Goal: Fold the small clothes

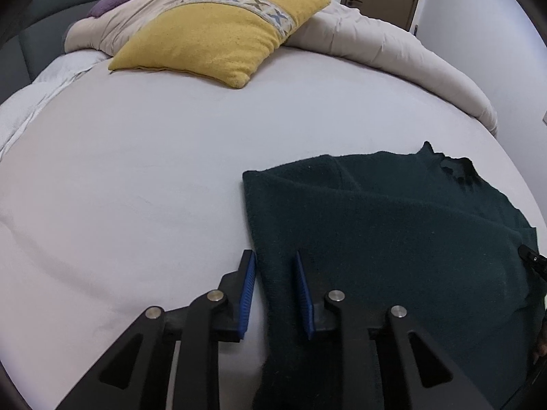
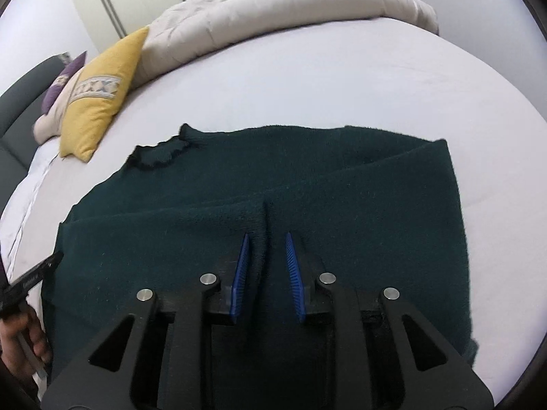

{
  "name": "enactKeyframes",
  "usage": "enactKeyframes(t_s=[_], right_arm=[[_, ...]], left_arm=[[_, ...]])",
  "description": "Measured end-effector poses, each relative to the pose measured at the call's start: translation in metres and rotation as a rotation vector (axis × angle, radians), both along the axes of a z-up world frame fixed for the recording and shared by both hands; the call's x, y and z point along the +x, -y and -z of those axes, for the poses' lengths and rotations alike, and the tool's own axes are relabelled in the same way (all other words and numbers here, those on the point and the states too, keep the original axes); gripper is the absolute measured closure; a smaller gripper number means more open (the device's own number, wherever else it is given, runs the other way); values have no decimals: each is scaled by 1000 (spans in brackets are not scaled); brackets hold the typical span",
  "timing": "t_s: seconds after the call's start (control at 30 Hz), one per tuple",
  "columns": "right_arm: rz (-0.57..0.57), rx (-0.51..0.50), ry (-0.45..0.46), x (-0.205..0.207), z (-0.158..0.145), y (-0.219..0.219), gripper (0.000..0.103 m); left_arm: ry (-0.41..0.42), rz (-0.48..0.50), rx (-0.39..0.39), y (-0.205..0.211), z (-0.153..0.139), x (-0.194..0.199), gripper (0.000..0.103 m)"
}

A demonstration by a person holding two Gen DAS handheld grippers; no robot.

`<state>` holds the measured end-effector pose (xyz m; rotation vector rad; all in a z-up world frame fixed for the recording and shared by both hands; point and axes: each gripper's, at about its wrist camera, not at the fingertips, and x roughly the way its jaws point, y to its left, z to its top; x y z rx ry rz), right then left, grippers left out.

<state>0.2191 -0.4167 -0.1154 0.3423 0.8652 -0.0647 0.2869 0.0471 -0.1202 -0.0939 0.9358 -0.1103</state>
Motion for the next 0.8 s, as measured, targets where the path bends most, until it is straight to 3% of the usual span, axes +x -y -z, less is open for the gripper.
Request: enactKeyframes(t_s=[0.07,0.13,0.23,0.3,0.4,0.6,0.8], right_arm=[[50,11,-12,-7,-7,9,73],[120,-12,-12,-27,-22,19,55],[110,25,42,-67,-46,24,43],[90,34,61,-100,-58,23,41],[59,74,75,-153,-66,21,41],[65,173,36,-277,-50,36,41],[129,238,-50,-360,-22,56,41]], left_arm=[[-2,-5,-1,-7,-7,-9,68],[14,-3,-14,-16,-16,-30,65],[24,4,-47,-32,-28,-72,55],[19,25,-57,-39,-32,-100,44],[-11,47,-108,-51,-33,-149,36],[-133,65,-233,-71,-14,-236,36],[-181,101,-304,-71,-7,-292,36]])
